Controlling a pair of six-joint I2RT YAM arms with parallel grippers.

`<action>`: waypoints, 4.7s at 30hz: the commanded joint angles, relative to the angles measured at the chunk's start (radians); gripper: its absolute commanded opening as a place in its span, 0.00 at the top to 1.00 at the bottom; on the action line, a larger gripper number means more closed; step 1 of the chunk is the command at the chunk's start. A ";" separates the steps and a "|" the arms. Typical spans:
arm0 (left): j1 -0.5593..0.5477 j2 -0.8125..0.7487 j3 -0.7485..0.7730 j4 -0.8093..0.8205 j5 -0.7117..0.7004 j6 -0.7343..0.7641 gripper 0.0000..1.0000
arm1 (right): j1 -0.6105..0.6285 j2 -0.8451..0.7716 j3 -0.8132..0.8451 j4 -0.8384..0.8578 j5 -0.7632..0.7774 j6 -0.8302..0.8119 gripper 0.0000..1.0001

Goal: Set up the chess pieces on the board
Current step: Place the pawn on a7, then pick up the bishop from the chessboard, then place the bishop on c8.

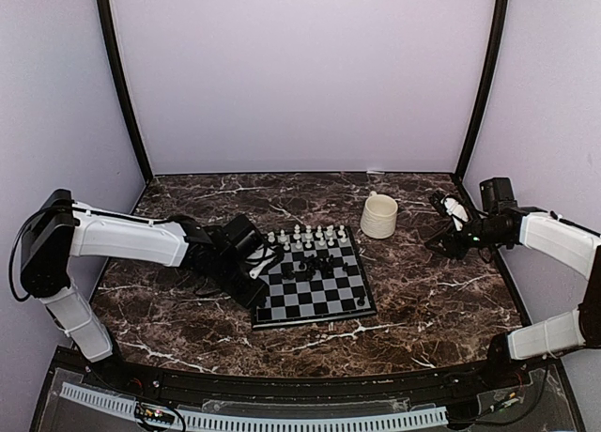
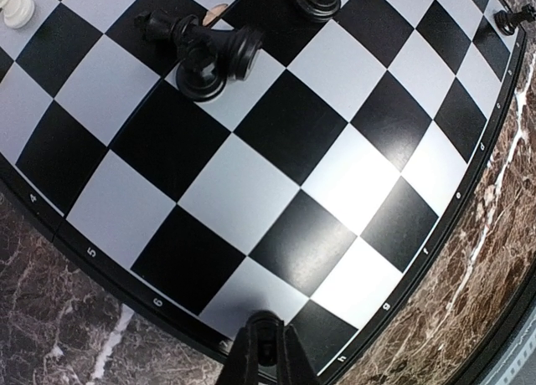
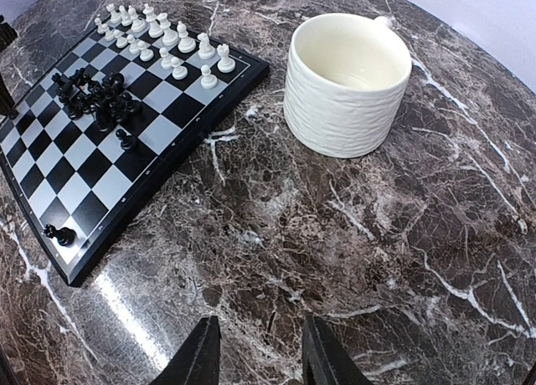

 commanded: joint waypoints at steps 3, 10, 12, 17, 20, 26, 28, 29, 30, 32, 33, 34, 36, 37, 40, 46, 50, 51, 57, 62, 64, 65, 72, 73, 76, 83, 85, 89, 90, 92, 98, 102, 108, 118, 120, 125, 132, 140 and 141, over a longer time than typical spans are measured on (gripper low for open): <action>-0.002 0.017 0.029 0.006 -0.025 0.009 0.91 | -0.006 0.004 -0.009 0.025 0.004 -0.007 0.65; -0.002 0.017 0.031 0.002 -0.034 0.006 0.86 | -0.006 0.007 -0.008 0.027 0.004 -0.006 0.65; -0.002 0.017 0.033 0.000 -0.032 0.005 0.84 | -0.007 0.007 -0.009 0.027 0.004 -0.007 0.65; -0.004 0.013 0.035 -0.002 -0.031 0.002 0.75 | -0.007 0.009 -0.008 0.028 0.003 -0.006 0.65; -0.003 0.001 0.045 -0.014 -0.025 0.001 0.71 | -0.007 0.010 -0.008 0.027 0.001 -0.006 0.65; -0.003 -0.061 0.164 -0.074 -0.014 0.012 0.61 | -0.007 0.007 -0.008 0.027 0.003 -0.006 0.65; -0.003 -0.073 0.200 -0.051 -0.014 0.025 0.60 | -0.006 0.007 -0.007 0.029 0.002 -0.007 0.65; -0.003 -0.070 0.227 -0.043 -0.015 0.031 0.60 | -0.006 0.007 -0.007 0.028 0.002 -0.006 0.65; -0.004 -0.064 0.240 -0.022 -0.016 0.045 0.60 | -0.007 0.007 -0.007 0.029 0.001 -0.006 0.65; -0.004 -0.026 0.295 -0.007 -0.029 0.061 0.61 | -0.006 0.008 -0.006 0.027 -0.001 -0.006 0.65; -0.004 0.013 0.348 -0.008 -0.035 0.065 0.62 | -0.007 0.009 -0.004 0.025 -0.002 -0.006 0.65; -0.004 0.037 0.379 -0.017 -0.038 0.068 0.64 | -0.008 0.007 -0.004 0.024 -0.002 -0.006 0.65; -0.003 0.111 0.463 -0.035 -0.033 0.058 0.68 | -0.007 0.003 -0.006 0.023 0.000 -0.006 0.65; -0.004 0.160 0.514 -0.041 -0.029 0.055 0.69 | -0.006 -0.004 -0.007 0.024 0.002 -0.006 0.65; -0.003 0.241 0.592 -0.055 -0.004 0.035 0.73 | -0.006 -0.014 -0.013 0.028 0.006 -0.006 0.65; -0.004 0.365 0.683 -0.060 0.070 0.014 0.76 | -0.006 -0.012 -0.011 0.029 0.008 -0.008 0.64; -0.005 0.401 0.685 -0.053 0.085 0.004 0.70 | -0.007 -0.009 -0.013 0.028 0.005 -0.010 0.64; -0.003 0.405 0.684 -0.047 0.084 0.003 0.70 | -0.007 -0.008 -0.013 0.028 0.007 -0.009 0.64; -0.005 0.442 0.688 -0.022 0.063 0.007 0.71 | -0.006 -0.006 -0.012 0.026 0.008 -0.011 0.65; -0.005 0.474 0.708 -0.016 0.037 0.019 0.72 | -0.006 -0.006 -0.013 0.027 0.010 -0.011 0.65; -0.004 0.486 0.717 -0.013 0.031 0.023 0.73 | -0.007 -0.002 -0.013 0.027 0.010 -0.011 0.64; -0.005 0.490 0.720 -0.010 0.029 0.024 0.73 | -0.007 0.001 -0.013 0.026 0.009 -0.011 0.64; -0.004 0.525 0.749 -0.001 0.002 0.022 0.77 | -0.007 0.008 -0.013 0.026 0.009 -0.013 0.64; -0.003 0.527 0.752 -0.001 -0.003 0.021 0.78 | -0.007 0.007 -0.013 0.027 0.010 -0.012 0.64; -0.003 0.531 0.759 0.001 -0.020 0.023 0.80 | -0.007 0.010 -0.013 0.027 0.010 -0.012 0.64; -0.002 0.562 0.794 -0.012 -0.049 0.027 0.80 | -0.007 0.014 -0.013 0.027 0.012 -0.012 0.64; -0.002 0.570 0.803 -0.017 -0.048 0.027 0.82 | -0.007 0.017 -0.013 0.027 0.014 -0.012 0.64; -0.002 0.575 0.812 -0.024 -0.047 0.026 0.87 | -0.007 0.020 -0.013 0.027 0.014 -0.013 0.64; -0.001 0.575 0.815 -0.030 -0.049 0.027 0.88 | -0.007 0.021 -0.013 0.028 0.013 -0.013 0.64; -0.002 0.574 0.824 -0.042 -0.056 0.029 0.90 | -0.007 0.023 -0.013 0.027 0.013 -0.012 0.64; -0.002 0.537 0.840 -0.065 -0.069 0.032 0.96 | -0.007 0.027 -0.011 0.026 0.013 -0.012 0.64; -0.001 0.506 0.847 -0.069 -0.072 0.030 0.97 | -0.007 0.027 -0.011 0.027 0.015 -0.013 0.64; -0.001 0.483 0.857 -0.097 -0.068 0.026 0.98 | -0.007 0.030 -0.010 0.025 0.013 -0.013 0.64; -0.018 0.297 0.739 -0.138 -0.074 0.002 0.98 | -0.006 0.027 -0.010 0.025 0.009 -0.012 0.64; -0.030 0.234 0.661 -0.126 -0.070 0.002 0.98 | -0.005 0.027 -0.010 0.025 0.007 -0.013 0.64; -0.063 0.036 0.362 -0.036 -0.059 -0.005 0.98 | -0.006 0.024 -0.009 0.025 0.003 -0.012 0.64; -0.099 -0.085 0.121 0.050 0.000 -0.044 0.97 | -0.007 0.018 -0.010 0.023 -0.001 -0.013 0.64; -0.144 -0.024 0.087 0.102 -0.015 -0.053 0.97 | -0.007 0.011 -0.013 0.024 0.003 -0.013 0.64; -0.146 -0.016 0.090 0.103 -0.016 -0.054 0.97 | -0.007 0.011 -0.014 0.023 0.004 -0.012 0.64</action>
